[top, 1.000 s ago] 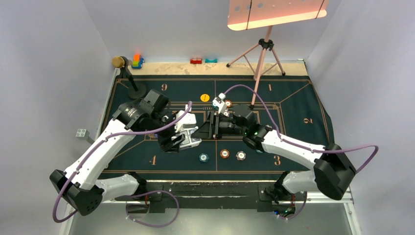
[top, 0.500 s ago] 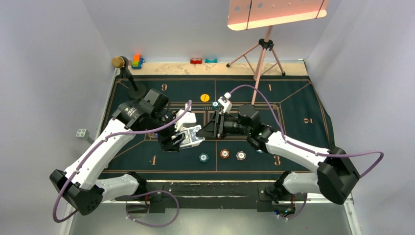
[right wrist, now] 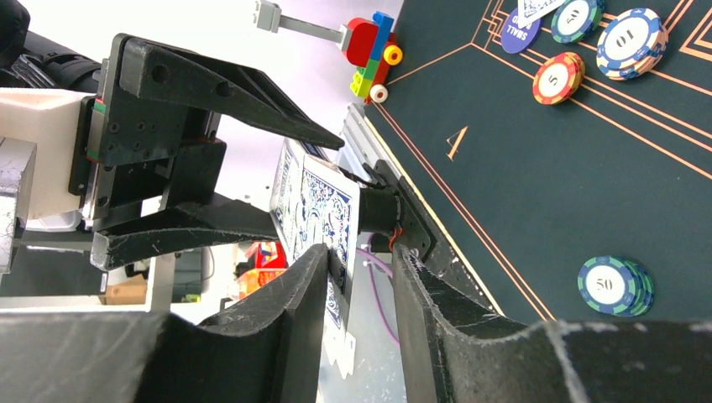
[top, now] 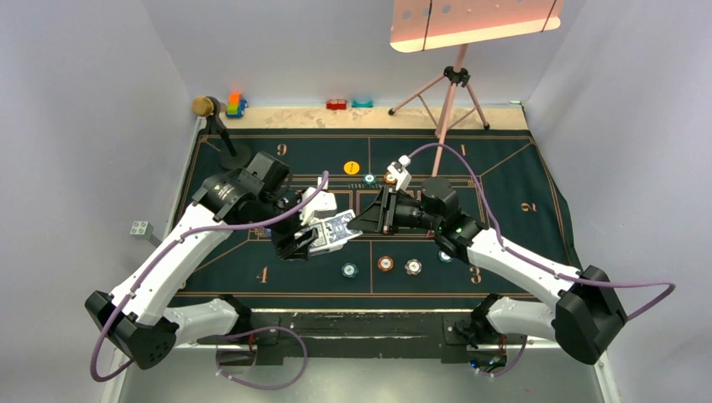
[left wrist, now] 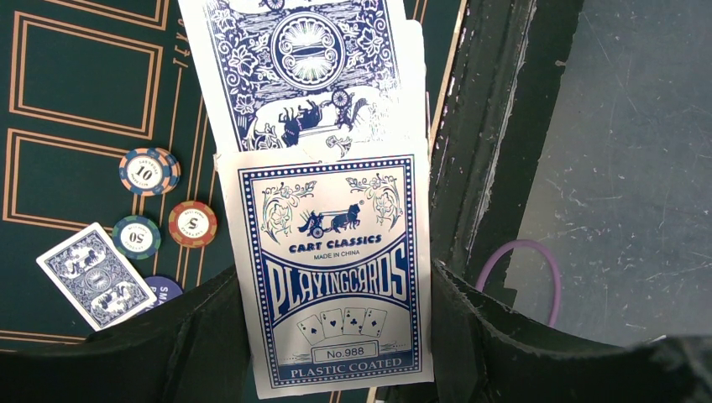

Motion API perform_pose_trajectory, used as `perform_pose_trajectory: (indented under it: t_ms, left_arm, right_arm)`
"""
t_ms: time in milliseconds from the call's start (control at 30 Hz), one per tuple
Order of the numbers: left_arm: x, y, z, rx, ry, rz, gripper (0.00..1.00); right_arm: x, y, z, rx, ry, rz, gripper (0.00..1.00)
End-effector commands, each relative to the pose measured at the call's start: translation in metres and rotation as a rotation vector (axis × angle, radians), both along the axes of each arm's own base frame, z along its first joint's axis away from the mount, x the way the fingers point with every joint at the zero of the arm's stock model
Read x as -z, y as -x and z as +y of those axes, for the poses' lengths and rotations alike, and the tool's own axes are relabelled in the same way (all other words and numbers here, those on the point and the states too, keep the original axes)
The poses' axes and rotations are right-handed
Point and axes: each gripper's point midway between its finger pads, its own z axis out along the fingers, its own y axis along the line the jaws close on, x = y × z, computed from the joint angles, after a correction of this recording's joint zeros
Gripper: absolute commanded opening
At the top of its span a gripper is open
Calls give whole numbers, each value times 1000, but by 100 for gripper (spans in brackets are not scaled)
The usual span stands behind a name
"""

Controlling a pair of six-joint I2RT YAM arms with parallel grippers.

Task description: Distribute texas hold em gaming equipment

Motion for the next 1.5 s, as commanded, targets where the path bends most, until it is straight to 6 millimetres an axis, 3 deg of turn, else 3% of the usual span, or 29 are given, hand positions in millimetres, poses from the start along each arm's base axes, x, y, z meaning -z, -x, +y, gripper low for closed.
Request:
perform_pose_trajectory:
  t_ms: [0,367,567,667,1000,1167,1300,1400,1467]
  left_arm:
    - [-19,-6,-9,7,71,-47,0]
    - [-18,-5,-9,5,72,-46,0]
    - [-18,-5,-9,6,70,-50,0]
    - [-18,-5,-8,6,67,-51,0]
    - [-16,-5,-8,7,67,-49,0]
    - [-15,-5,-8,6,65,-49,0]
    - [-17,-4,-6,4,66,-54,0]
    - [-17,-3,-5,2,67,-52,0]
    - [-17,-2,-6,5,69,-48,0]
  right_arm:
    - [-11,1,-5,-1,-12,-41,37]
    - [-21,-4,-19,29,1,-68,34]
    - [-30,-3,-23,40,-12,-78,8]
    - [-38,-3,-26,42,-18,-86,0]
    - [-70,-9,-45,99,-74,-101,0]
    - [-68,-40,-55,190,-68,-76,0]
    - [-64,-79,-60,240,-45,-91,0]
    - [-44,-119,-57,283,6,-78,0]
    - [-21,-149,-52,310,67,-66,0]
